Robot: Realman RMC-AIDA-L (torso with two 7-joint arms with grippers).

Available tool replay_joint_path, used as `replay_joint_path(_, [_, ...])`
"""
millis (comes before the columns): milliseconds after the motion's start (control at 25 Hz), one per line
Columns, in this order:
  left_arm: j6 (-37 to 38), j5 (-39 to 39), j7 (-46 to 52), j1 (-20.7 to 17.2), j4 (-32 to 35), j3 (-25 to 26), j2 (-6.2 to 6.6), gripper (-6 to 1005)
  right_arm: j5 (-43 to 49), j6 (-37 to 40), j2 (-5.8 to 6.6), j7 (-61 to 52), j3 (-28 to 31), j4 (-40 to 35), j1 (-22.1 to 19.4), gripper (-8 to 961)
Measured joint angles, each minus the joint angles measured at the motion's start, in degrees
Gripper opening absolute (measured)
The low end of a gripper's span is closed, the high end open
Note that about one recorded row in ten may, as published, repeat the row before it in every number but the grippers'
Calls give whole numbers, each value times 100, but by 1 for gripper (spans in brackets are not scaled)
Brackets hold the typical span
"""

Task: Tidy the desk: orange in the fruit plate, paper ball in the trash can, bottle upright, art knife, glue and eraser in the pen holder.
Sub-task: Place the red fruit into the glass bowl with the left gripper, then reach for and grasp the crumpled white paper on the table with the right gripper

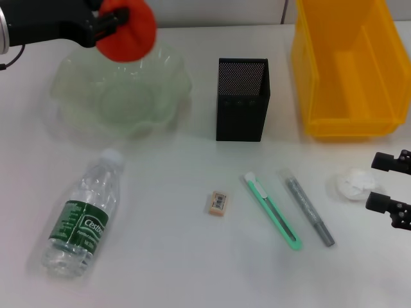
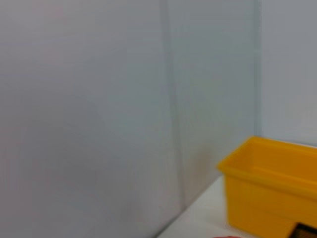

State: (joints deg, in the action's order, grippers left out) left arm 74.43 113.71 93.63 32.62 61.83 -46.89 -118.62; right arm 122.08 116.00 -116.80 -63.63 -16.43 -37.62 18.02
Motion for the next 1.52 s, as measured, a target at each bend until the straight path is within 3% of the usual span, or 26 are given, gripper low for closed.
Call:
replay_joint_path(200, [-616,-71,-38,-14,-304,-26,-12,339,-1,-25,0,-1,0,51,52,729])
replay_joint_path(400, [-556,-306,-14,-79,-376,-1,5,518,-1,-143,-3,-280,-10,45,212,729])
replay_joint_path(560, [294,-893,-45,-269,-294,1,36,616,0,-12,28,-974,-53,-290,480,728])
replay_joint_path(760, [1970,-1146,-202,-477,-158,32,104,740,-4,691,38,-2900,-356,-2043,958,728])
replay_joint_path(960, [3026,-819,-480,-656,-203,-65,131,828,222,875,54,-5032,-1597,-3977,1425,727])
replay_joint_path(1200, [3370,-372,-575,-844,-232,-69,115,840,2093,884,-63,-6362,-3402,-5729,1951,726])
replay_joint_path(1360, [3301,-336,-582,-909,-419,-38,140,835,3283,683,-229,-6574,-4433,-5934,2065,724])
replay_joint_path(1520, [3265,-314,-590,-913,-585,-32,184,830,3855,-4,-271,-6912,-5435,-5513,2000,723])
